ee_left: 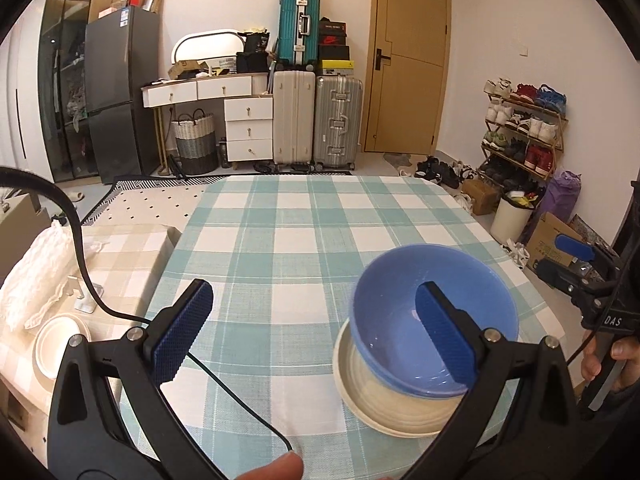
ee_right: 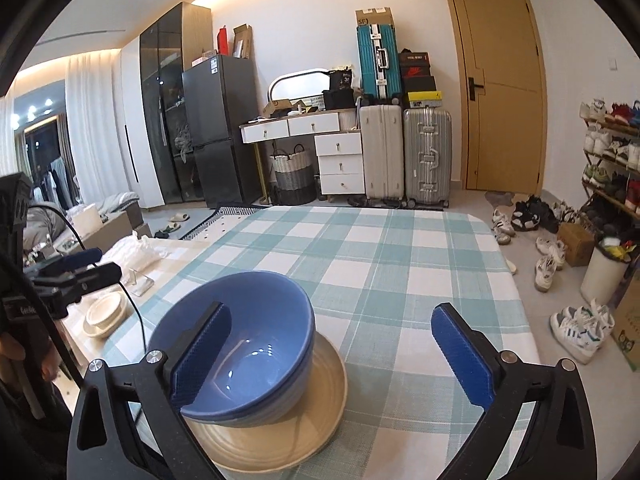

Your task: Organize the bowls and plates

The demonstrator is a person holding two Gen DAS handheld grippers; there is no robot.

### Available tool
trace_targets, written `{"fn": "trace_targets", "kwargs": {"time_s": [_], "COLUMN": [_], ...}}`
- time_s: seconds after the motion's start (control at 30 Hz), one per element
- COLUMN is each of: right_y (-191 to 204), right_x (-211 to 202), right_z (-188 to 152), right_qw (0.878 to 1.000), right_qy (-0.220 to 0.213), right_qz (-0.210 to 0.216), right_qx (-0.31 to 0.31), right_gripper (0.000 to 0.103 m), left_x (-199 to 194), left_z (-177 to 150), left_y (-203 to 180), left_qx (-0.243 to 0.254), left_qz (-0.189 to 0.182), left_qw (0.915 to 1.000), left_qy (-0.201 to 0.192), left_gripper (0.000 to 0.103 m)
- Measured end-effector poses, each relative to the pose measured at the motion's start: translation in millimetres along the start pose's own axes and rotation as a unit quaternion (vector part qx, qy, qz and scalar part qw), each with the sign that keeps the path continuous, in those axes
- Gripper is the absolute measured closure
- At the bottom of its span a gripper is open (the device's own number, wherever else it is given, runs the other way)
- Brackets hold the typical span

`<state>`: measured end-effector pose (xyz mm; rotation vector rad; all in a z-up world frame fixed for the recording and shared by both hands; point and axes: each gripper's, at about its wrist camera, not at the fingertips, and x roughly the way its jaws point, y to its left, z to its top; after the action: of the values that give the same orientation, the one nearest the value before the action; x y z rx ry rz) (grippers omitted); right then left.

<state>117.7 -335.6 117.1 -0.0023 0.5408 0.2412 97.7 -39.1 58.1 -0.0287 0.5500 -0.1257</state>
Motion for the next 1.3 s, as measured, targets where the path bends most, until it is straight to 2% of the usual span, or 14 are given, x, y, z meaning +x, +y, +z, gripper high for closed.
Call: {"fn": "trace_targets", "kwargs": {"time_s": [0.33, 0.57, 0.83, 0.97, 1.3], "right_y": [14, 3, -15, -17, -17], "right_x": [-1, -4, -18, -18, -13], "right_z": [-22, -38, -56, -62, -71], "right_qw": [0.999, 0.999, 0.998, 0.997, 0.998], "right_qy": [-0.008, -0.016, -0.03, -0.035, -0.035], "right_qz": [-0.023, -0.033, -0.04, -0.056, -0.052], "right_qx": [-0.025, -0.001, 0.036, 0.03, 0.03], "right_gripper": [0.001, 0.001, 0.001, 0.001, 0.001], "left_x": [-3, 3, 12, 14, 23], "left_z": [-25, -42, -57, -61, -75], "left_y": [26, 34, 28, 24, 19], "left_qx": [-0.016, -0.02, -0.012, -0.008, -0.007], "left_qz": [0.022, 0.036, 0.041, 0.04, 0.035], "left_qw": [0.9995, 0.999, 0.9988, 0.999, 0.9992], "left_qy": [-0.015, -0.021, -0.021, -0.019, -0.017], "left_gripper": [0.002, 0.002, 0.002, 0.002, 0.002]}}
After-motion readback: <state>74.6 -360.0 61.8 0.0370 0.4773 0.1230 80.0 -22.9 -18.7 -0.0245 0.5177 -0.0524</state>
